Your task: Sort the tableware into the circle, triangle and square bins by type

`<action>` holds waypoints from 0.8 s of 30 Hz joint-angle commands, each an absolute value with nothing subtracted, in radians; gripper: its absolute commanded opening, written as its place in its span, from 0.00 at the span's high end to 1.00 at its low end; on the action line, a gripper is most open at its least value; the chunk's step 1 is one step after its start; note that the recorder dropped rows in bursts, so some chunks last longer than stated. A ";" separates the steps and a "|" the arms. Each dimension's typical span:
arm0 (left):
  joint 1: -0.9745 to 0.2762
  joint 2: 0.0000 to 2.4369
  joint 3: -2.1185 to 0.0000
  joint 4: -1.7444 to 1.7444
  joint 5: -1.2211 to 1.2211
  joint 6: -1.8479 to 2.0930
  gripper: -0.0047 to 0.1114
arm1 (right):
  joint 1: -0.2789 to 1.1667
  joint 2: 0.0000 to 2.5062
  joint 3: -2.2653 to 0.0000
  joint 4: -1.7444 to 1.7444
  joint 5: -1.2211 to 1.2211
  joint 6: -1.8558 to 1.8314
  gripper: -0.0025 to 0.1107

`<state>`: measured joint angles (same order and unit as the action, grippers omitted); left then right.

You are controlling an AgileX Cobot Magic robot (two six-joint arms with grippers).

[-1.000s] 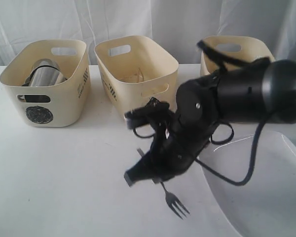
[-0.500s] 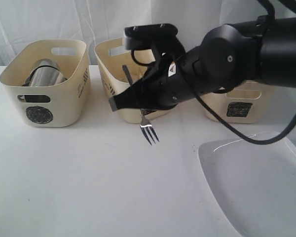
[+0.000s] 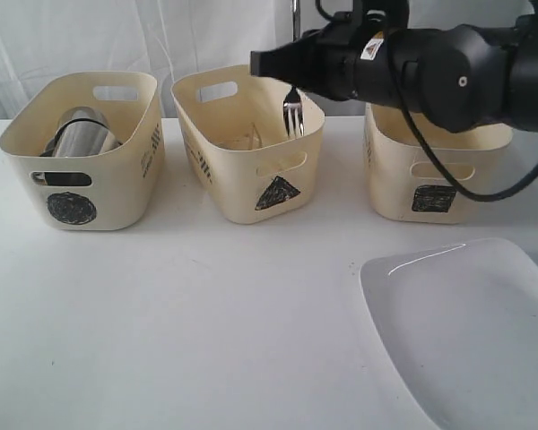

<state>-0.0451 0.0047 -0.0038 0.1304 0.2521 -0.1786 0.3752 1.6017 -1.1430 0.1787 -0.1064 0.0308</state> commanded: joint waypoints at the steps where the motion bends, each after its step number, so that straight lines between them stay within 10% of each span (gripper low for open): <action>1: -0.042 0.000 0.000 0.129 0.253 -0.179 0.96 | 0.334 1.666 -1.157 0.187 -0.272 0.060 0.98; 16: -0.042 0.000 0.000 0.129 0.253 -0.179 0.96 | 0.332 1.932 -1.291 0.183 -0.590 0.060 0.97; 24: -0.042 0.000 0.000 0.129 0.253 -0.179 0.96 | 0.332 2.021 -1.340 0.183 -0.609 0.060 0.70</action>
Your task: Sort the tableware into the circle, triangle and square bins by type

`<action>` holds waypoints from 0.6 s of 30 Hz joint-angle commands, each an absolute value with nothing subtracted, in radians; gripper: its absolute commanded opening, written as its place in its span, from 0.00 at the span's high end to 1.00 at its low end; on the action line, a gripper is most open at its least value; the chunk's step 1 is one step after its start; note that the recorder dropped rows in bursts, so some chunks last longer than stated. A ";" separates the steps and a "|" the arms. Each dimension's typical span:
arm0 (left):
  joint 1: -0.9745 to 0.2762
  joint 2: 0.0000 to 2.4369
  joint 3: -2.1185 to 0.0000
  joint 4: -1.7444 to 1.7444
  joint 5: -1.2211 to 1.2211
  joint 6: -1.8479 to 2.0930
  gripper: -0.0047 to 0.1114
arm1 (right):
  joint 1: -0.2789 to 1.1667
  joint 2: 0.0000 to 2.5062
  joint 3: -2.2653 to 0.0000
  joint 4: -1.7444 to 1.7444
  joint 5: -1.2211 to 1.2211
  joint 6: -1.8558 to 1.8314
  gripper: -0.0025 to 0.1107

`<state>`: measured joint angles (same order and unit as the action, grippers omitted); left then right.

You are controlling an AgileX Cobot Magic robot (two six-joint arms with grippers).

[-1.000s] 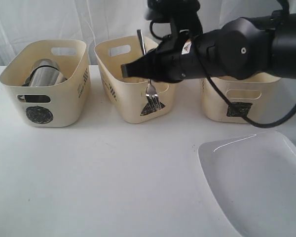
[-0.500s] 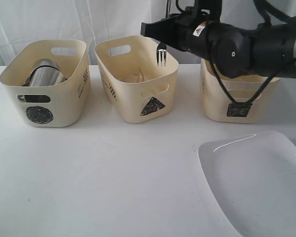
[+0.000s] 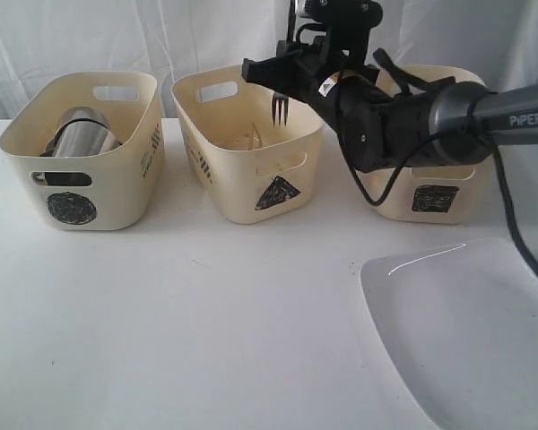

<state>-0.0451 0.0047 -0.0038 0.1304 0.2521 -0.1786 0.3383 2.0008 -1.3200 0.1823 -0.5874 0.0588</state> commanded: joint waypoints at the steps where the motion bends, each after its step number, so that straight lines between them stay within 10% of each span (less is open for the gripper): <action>1: -0.042 0.000 0.000 0.129 0.253 -0.179 0.96 | 0.332 2.021 -1.340 0.183 -0.605 0.060 0.68; 14: -0.042 0.000 0.000 0.129 0.253 -0.179 0.96 | 0.332 1.826 -1.340 0.183 -0.254 0.048 0.69; 18: -0.042 0.000 0.000 0.129 0.253 -0.179 0.96 | 0.332 1.654 -1.340 0.183 0.247 0.000 0.95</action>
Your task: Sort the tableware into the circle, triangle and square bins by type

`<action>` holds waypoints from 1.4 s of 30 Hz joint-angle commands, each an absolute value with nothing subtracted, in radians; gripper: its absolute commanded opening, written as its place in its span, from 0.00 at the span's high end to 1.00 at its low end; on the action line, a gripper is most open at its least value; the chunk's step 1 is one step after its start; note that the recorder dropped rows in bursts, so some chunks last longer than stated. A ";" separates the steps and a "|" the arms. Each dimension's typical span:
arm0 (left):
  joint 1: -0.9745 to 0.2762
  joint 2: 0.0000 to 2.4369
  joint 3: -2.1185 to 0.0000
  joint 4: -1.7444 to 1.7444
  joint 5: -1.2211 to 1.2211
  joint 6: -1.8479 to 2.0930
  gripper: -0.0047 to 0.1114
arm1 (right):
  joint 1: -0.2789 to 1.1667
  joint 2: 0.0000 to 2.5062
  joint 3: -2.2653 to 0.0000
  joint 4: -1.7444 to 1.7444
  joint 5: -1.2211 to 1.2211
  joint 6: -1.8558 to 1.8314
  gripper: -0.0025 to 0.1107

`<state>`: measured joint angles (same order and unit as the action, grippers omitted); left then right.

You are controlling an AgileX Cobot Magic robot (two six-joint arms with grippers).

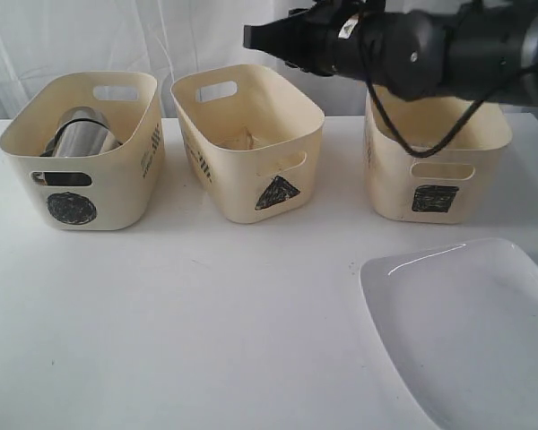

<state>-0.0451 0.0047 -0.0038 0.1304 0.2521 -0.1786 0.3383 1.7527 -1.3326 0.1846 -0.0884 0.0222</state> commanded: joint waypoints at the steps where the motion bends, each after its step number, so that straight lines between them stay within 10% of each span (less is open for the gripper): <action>1: -0.042 0.000 0.000 0.129 0.253 -0.179 0.96 | 0.332 1.631 -1.336 0.168 0.350 -0.019 0.98; 17: -0.042 0.000 0.000 0.129 0.253 -0.179 0.96 | 0.291 1.121 -0.835 -1.033 1.099 0.987 0.98; 24: -0.042 0.000 0.000 0.129 0.253 -0.179 0.96 | 0.065 0.837 -0.540 -1.184 0.825 1.411 0.98; 29: -0.042 0.000 0.000 0.129 0.253 -0.179 0.96 | -0.087 0.785 -0.477 -0.530 0.537 0.805 0.98; 34: -0.042 0.000 0.000 0.129 0.253 -0.179 0.96 | -0.089 0.883 -0.484 0.464 0.890 -0.162 0.98; 42: -0.042 0.000 0.000 0.129 0.253 -0.179 0.96 | -0.089 0.879 -0.488 0.706 0.885 -0.224 0.98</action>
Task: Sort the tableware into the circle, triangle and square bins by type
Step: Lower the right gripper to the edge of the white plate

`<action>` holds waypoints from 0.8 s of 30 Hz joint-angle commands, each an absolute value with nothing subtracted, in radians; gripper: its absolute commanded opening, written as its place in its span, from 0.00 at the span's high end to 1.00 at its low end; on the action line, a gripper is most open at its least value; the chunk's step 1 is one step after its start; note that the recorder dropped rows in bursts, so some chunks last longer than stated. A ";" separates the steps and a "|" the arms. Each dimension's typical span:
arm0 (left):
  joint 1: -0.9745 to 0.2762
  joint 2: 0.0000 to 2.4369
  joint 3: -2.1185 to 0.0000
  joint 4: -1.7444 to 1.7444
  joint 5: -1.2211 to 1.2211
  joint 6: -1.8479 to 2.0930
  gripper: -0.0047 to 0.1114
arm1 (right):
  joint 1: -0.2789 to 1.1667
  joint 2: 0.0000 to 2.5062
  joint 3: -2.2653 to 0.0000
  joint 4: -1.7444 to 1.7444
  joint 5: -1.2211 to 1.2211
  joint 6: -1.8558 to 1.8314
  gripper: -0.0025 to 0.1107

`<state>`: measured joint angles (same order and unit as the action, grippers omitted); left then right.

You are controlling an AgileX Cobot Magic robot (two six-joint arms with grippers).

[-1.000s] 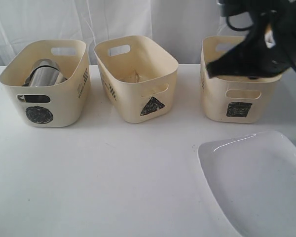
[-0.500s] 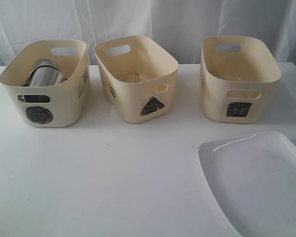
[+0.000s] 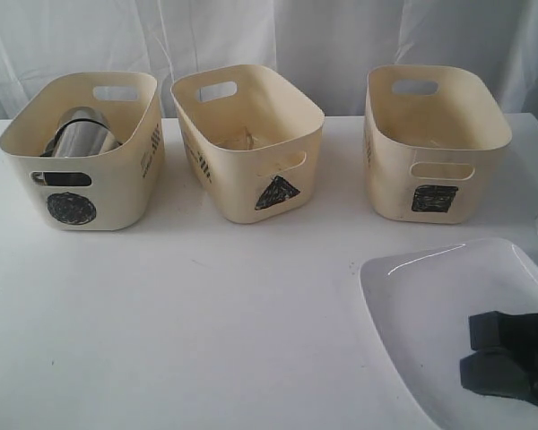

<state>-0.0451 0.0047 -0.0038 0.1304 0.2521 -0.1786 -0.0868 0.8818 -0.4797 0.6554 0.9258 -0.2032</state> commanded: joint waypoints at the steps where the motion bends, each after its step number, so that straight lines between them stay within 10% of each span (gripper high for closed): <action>1: -0.042 0.000 0.000 0.129 0.253 -0.179 0.96 | -0.089 0.879 -0.488 0.706 0.867 -0.214 0.98; 8: -0.042 0.000 0.000 0.129 0.253 -0.179 0.96 | -0.089 0.879 -0.488 0.696 0.896 -0.179 0.95; 17: -0.042 0.000 0.000 0.129 0.253 -0.179 0.96 | -0.089 0.879 -0.488 0.691 0.884 -0.218 0.55; 24: -0.042 0.000 0.000 0.129 0.253 -0.179 0.96 | -0.089 0.879 -0.488 0.671 0.688 -0.182 0.55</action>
